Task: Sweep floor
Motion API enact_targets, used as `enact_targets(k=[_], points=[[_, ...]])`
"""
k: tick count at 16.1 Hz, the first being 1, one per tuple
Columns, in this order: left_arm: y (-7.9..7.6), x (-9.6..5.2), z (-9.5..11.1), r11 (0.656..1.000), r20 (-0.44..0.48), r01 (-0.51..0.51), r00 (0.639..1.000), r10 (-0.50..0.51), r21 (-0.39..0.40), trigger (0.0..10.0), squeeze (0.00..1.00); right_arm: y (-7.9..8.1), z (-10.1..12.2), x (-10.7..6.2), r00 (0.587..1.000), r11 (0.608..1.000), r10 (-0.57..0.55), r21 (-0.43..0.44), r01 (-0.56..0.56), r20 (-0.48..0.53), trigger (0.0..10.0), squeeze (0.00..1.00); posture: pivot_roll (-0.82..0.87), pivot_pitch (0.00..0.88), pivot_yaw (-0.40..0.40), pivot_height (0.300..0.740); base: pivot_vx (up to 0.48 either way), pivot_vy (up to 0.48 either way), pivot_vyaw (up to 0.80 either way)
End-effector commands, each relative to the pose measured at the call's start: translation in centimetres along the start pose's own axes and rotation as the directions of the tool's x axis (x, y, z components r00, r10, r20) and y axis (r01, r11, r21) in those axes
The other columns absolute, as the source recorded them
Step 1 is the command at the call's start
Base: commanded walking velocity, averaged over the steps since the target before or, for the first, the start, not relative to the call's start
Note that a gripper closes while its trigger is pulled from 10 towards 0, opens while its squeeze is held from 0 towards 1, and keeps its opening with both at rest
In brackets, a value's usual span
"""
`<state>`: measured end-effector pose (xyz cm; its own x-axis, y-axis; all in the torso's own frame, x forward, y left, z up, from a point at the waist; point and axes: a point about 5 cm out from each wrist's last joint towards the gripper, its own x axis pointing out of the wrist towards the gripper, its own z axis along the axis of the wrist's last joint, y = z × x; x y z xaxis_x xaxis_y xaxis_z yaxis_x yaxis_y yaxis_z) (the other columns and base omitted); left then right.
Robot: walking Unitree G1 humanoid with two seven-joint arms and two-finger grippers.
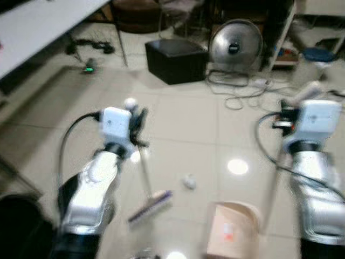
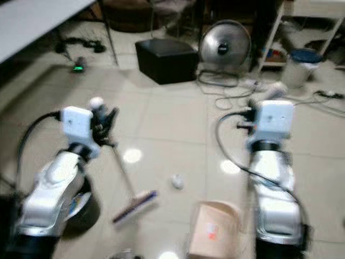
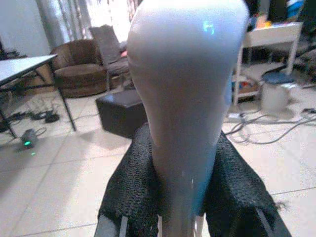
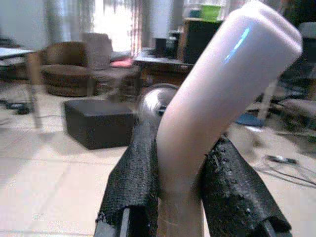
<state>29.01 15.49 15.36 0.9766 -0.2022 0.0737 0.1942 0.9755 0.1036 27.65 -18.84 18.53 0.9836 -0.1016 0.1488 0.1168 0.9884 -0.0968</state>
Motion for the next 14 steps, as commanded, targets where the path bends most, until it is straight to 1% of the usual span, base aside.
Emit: enact_targets(k=[1, 5, 7, 8, 11, 13, 14], points=[[0.0, 0.3, 1.1, 1.0, 0.05, -0.009, 0.999, 0.008, 0.027, 10.0, 0.0, -0.3, 0.9, 0.1, 0.999, 1.0, -0.013, 0.004, 0.013, 0.043, 10.0, 0.0, -0.05, 0.025, 0.038, 0.74, 0.375, 0.0, 0.0], [0.5, 0.2, 1.3, 0.998, 0.067, -0.063, 0.996, 0.061, 0.025, 10.0, 0.0, 0.2, 1.0, 0.4, 0.999, 1.0, 0.014, 0.021, -0.014, 0.044, 10.0, 0.0, -0.05, 0.025, 0.002, 0.74, 0.378, 0.0, 0.0], [0.6, 0.3, 1.4, 0.997, 0.075, -0.079, 0.994, 0.077, 0.027, 10.0, 0.0, 0.2, 1.0, 0.6, 0.999, 1.0, 0.019, 0.02, -0.02, 0.045, 10.0, 0.0, -0.04, 0.027, -0.01, 0.74, 0.382, 0.0, -0.56], [1.0, 0.5, 1.7, 0.994, 0.09, -0.109, 0.99, 0.106, 0.027, 10.0, 0.0, 0.2, 0.9, 0.8, 0.999, 1.0, 0.023, 0.015, -0.023, 0.043, 10.0, 0.0, -0.04, 0.029, -0.006, 0.74, 0.379, 0.0, 0.0], [1.2, 0.6, 1.7, 0.993, 0.09, -0.111, 0.99, 0.107, 0.042, 10.0, 0.0, 0.1, 0.9, 0.9, 0.999, 1.0, 0.017, -0.004, -0.016, 0.049, 10.0, 0.0, -0.04, 0.032, 0.003, 0.74, 0.379, 0.0, 0.0], [1.3, 0.6, 1.6, 0.993, 0.088, -0.112, 0.99, 0.107, 0.046, 10.0, 0.0, 0.1, 0.7, 0.8, 0.999, 0.999, 0.015, 0.03, -0.016, 0.04, 10.0, 0.0, -0.04, 0.031, 0.017, 0.74, 0.382, 0.0, 0.0], [1.4, 0.6, 1.5, 0.993, 0.084, -0.109, 0.991, 0.105, 0.051, 10.0, 0.0, 0.2, 0.7, 0.7, 0.999, 1.0, 0.024, 0.008, -0.025, 0.037, 10.0, 0.0, -0.04, 0.033, 0.02, 0.74, 0.379, 0.0, 0.0]])
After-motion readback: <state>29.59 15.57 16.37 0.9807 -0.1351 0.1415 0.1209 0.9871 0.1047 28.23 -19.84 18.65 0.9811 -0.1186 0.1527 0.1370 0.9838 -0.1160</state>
